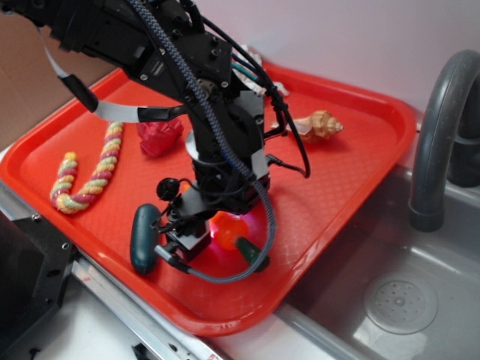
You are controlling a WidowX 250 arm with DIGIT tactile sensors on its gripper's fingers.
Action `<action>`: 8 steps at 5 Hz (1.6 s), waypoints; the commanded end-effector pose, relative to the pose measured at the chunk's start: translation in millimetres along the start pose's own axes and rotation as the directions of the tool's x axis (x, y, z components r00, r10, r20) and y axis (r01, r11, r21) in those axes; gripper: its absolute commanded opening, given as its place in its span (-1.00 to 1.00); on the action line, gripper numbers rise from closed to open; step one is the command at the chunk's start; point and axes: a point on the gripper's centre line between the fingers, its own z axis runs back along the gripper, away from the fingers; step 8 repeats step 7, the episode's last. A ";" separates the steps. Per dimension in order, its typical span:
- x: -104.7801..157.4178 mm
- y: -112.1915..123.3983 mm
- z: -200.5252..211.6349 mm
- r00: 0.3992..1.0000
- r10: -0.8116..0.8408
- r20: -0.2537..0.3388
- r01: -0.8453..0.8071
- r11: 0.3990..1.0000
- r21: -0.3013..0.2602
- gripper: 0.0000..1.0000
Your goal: Grab the carrot.
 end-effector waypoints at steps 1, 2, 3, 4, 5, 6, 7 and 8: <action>-27.3 -14.5 30.7 0.965 0.242 0.104 -0.248 0.967 0.052 -1.00; -49.3 -5.7 67.2 0.873 0.477 0.101 -0.484 0.873 0.066 -1.00; -71.1 6.5 104.9 0.724 0.680 0.112 -0.689 0.721 0.073 -1.00; -89.8 10.0 139.7 0.529 0.839 0.123 -0.847 0.530 0.027 -1.00; -102.3 -0.9 169.2 0.295 0.942 0.161 -0.954 0.299 0.004 -1.00; -105.7 -7.9 173.3 0.044 0.981 0.190 -0.999 0.047 -0.016 -1.00; -114.3 -9.5 173.2 -0.027 0.978 0.206 -0.996 -0.010 -0.083 -1.00; -114.3 -9.5 173.2 -0.027 0.978 0.206 -0.996 -0.010 -0.083 -1.00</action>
